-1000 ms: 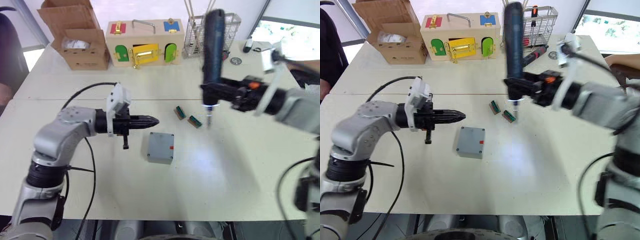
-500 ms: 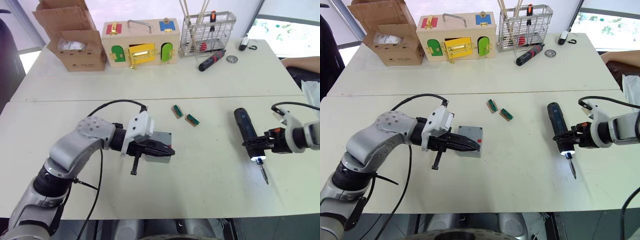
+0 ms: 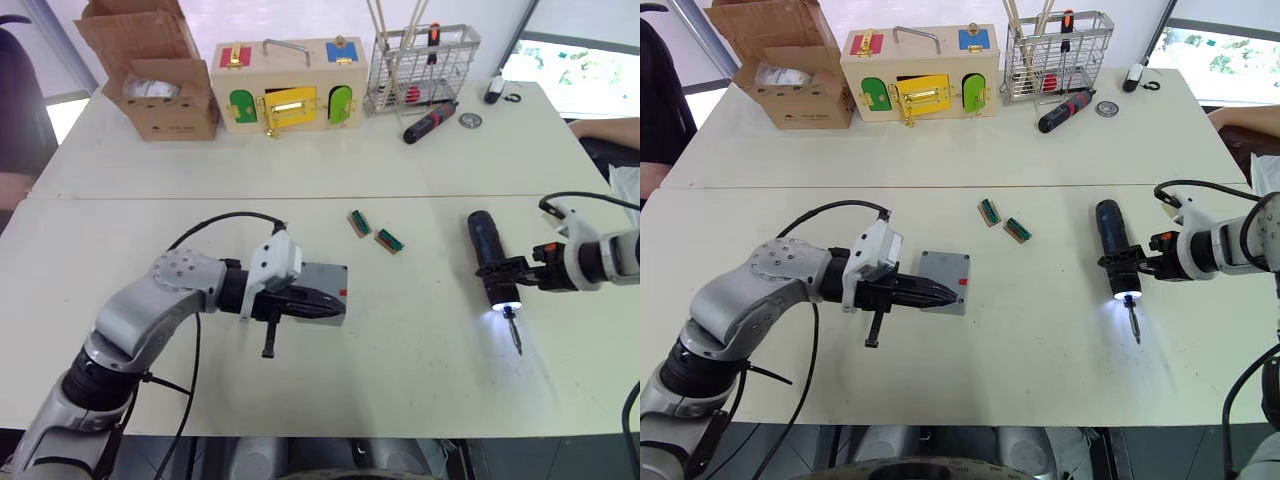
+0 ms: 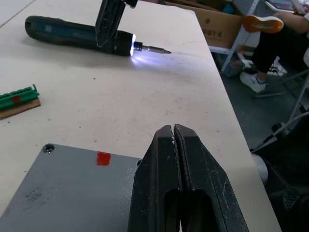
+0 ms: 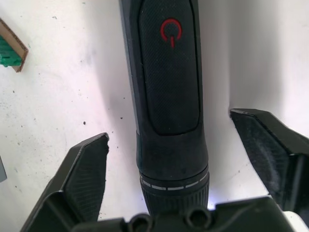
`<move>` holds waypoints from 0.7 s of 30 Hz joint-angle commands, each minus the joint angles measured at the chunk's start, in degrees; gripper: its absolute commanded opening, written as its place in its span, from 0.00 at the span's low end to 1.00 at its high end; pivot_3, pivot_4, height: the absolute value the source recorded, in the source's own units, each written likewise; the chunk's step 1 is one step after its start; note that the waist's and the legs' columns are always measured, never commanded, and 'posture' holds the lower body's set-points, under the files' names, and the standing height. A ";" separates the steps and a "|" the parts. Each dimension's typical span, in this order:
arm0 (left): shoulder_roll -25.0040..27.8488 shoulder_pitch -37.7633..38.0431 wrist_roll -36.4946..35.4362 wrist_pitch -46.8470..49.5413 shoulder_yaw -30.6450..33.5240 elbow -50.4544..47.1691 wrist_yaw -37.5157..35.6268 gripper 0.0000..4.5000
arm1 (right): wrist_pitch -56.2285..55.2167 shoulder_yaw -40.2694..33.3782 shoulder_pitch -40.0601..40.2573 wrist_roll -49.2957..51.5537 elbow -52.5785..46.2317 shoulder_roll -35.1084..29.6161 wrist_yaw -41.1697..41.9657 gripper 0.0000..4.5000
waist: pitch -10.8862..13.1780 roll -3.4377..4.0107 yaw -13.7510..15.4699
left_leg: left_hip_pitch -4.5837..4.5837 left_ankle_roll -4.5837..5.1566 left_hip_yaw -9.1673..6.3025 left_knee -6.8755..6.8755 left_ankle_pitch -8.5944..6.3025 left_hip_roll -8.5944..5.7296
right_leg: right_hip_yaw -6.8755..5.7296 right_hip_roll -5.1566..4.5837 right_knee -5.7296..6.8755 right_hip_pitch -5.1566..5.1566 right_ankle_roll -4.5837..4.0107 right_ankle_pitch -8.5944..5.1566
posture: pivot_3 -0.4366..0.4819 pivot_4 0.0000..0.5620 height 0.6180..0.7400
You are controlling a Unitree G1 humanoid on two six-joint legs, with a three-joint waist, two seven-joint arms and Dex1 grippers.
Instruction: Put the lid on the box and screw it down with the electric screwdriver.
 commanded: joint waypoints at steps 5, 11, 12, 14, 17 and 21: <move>1.04 -0.12 -3.02 1.61 8.85 4.43 3.39 0.00 | -9.13 -12.80 0.70 -3.20 -7.55 4.44 -1.69 0.99 | 0.00 0.02 -0.19 | 0.00 0.00 0.02 0.02 0.00 0.00 | 0.01 0.00 0.07 -0.04 0.01 0.01 | 0.48 0.27 1.00; 3.86 6.31 -3.89 3.88 18.69 6.47 8.21 0.00 | -19.31 -30.07 16.09 1.62 -34.12 18.48 -5.27 0.99 | -0.02 -0.01 0.03 | -0.03 -0.03 -0.06 -0.10 0.02 0.10 | -0.06 0.09 0.14 -0.13 0.02 0.00 | 0.48 0.27 1.00; 4.61 8.06 -3.91 4.16 20.11 6.49 8.59 0.00 | -21.81 -29.72 19.87 0.66 -39.25 19.79 -5.28 0.99 | -0.02 0.00 0.12 | -0.05 -0.21 -0.13 -0.12 0.11 0.10 | -0.11 0.08 0.14 -0.13 0.02 0.00 | 0.48 0.27 1.00; 5.85 11.93 -4.45 5.15 22.91 6.33 9.39 0.00 | -29.74 -26.43 28.75 -3.56 -48.88 20.82 -2.73 0.99 | -0.02 0.00 0.15 | -0.09 -0.24 -0.13 -0.12 0.13 0.08 | -0.11 0.02 0.13 -0.13 0.02 0.00 | 0.48 0.27 1.00; 7.87 19.34 -4.27 5.63 25.20 4.89 9.03 0.00 | -36.09 -22.51 41.16 -6.66 -56.01 21.99 0.65 0.99 | -0.04 -0.02 -0.10 | -0.01 -0.12 -0.05 -0.02 0.06 -0.02 | -0.01 -0.10 0.12 -0.05 0.03 0.01 | 0.48 0.27 1.00; 9.24 27.90 -3.13 3.94 26.22 4.13 7.84 0.00 | -39.36 -20.24 47.41 -7.74 -57.60 25.01 -0.39 0.99 | -0.06 -0.06 -0.21 | 0.44 -0.15 -0.06 -0.02 0.07 -0.02 | 0.01 -0.10 0.12 0.43 0.04 0.03 | 0.48 0.27 1.00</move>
